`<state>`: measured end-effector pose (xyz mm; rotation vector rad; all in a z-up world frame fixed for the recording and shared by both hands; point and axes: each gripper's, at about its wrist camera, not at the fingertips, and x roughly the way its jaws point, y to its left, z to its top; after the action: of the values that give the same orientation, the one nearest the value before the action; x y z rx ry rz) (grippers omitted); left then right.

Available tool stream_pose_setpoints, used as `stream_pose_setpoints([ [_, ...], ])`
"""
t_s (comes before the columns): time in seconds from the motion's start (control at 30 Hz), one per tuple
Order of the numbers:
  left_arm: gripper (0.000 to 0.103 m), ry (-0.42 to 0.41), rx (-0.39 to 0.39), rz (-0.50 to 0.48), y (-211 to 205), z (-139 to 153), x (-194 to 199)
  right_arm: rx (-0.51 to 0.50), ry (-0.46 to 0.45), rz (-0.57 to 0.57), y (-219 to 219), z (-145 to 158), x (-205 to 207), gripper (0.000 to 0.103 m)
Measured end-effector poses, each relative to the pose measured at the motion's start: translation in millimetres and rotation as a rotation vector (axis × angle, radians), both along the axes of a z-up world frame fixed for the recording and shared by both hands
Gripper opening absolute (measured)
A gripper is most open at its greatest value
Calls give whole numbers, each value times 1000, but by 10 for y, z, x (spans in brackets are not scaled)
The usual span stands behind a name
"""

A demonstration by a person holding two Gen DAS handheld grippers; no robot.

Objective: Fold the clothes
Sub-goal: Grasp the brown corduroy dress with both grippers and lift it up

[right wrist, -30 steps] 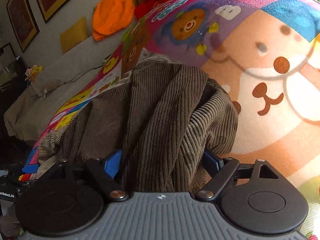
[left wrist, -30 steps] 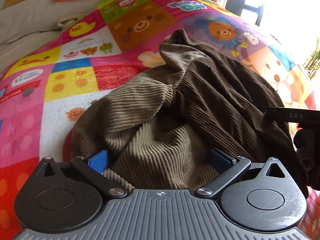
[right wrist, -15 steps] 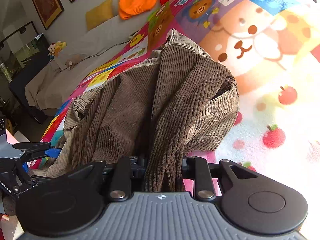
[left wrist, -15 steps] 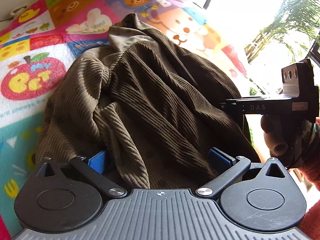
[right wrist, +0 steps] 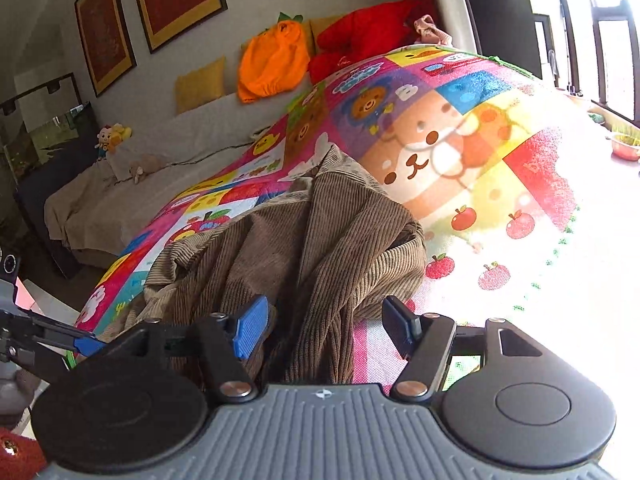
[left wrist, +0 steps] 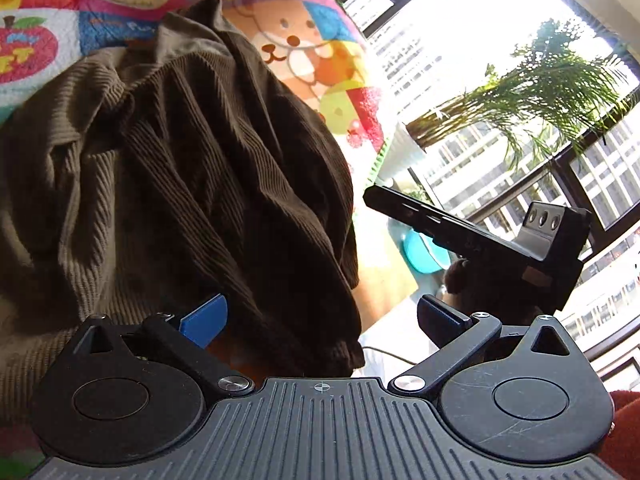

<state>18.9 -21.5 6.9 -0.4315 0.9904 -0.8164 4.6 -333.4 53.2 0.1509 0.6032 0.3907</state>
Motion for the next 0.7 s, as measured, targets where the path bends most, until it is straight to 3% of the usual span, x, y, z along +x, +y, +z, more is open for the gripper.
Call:
stream_pose_setpoints([
  [0.1,97,41,0,2,-182,-153,148,-11,-10,-17,-9,-1,-65,64],
  [0.17,82,23,-1,10,-260,-161,219,-37,-33,-29,-34,-10,-144,66],
  [0.23,49,-18,6,25,-322,-121,261,-47,-31,-47,-52,-39,-147,70],
  [0.33,13,-88,-18,52,-313,48,358,-20,5,-51,-52,-104,-48,72],
  [0.4,6,-173,-54,110,-168,285,450,-21,29,-20,44,-153,64,74],
  [0.53,5,-375,-60,273,316,878,721,-65,79,88,349,-266,321,70],
  [0.6,5,-456,-30,360,610,1147,843,-178,61,164,542,-213,407,39],
  [0.67,6,-467,13,381,805,1280,899,-238,52,217,647,-104,526,21],
  [0.7,13,-445,11,341,851,1272,892,-220,52,225,630,7,618,18],
])
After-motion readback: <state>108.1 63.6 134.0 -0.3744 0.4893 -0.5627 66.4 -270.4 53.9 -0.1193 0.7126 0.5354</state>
